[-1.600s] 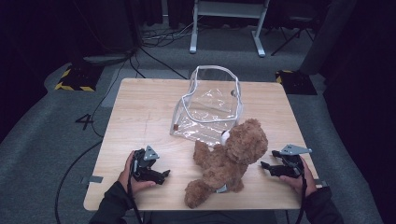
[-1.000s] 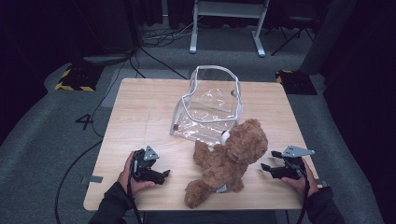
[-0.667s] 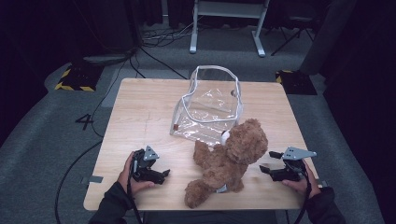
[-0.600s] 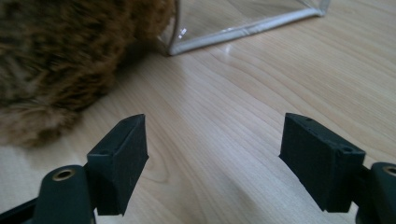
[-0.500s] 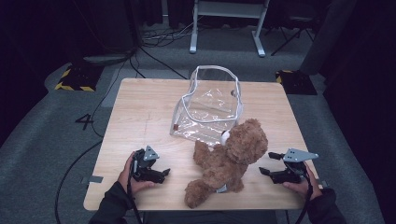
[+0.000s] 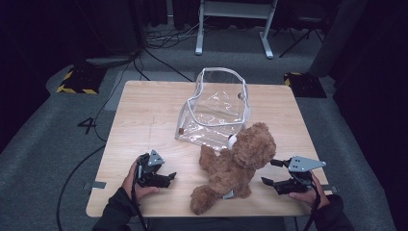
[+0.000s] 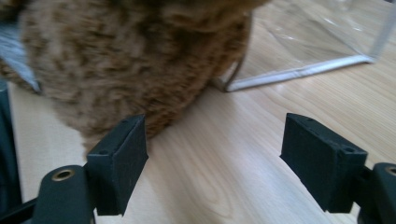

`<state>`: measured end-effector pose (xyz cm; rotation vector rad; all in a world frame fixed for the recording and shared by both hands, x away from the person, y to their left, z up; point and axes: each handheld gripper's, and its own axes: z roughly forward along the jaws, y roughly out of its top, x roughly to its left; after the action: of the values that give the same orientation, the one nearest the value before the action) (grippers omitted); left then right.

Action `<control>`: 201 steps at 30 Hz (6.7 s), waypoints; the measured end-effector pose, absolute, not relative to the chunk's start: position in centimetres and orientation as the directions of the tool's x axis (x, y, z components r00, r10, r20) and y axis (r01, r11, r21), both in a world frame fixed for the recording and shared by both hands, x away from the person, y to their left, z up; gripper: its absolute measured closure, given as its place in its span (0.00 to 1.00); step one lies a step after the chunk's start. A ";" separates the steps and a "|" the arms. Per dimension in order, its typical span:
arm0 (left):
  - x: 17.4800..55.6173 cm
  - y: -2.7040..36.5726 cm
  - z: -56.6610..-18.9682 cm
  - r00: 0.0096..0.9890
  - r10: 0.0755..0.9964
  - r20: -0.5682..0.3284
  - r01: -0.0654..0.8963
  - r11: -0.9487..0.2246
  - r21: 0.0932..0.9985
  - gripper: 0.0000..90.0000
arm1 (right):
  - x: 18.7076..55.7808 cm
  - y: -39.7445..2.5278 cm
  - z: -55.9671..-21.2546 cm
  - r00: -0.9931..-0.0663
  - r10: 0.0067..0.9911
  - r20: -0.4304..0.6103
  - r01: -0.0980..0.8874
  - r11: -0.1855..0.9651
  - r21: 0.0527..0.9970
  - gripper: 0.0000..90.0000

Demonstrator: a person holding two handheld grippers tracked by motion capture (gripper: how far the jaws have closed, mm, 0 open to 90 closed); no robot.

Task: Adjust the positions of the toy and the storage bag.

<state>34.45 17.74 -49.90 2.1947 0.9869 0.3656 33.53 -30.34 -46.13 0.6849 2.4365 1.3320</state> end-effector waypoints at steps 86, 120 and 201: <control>30.0 2.0 -42.1 0.836 0.548 -0.010 0.346 -0.513 0.785 0.16 | 30.7 -23.3 -44.8 -0.909 0.392 -0.142 0.065 0.470 0.880 0.57; 30.4 5.7 -44.4 0.825 0.561 0.068 0.315 -0.556 0.769 0.61 | 34.8 -31.2 -46.8 -0.792 0.608 -0.057 0.289 0.456 0.842 0.28; 31.8 19.1 -46.0 0.643 0.763 -0.060 0.481 -0.343 0.807 0.65 | 40.5 -24.5 -33.3 -0.909 0.255 -0.331 -0.037 0.740 0.672 0.97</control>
<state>31.82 19.09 -46.04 2.0086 0.9714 0.4181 40.49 -24.45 -33.34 0.1674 2.5361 0.9915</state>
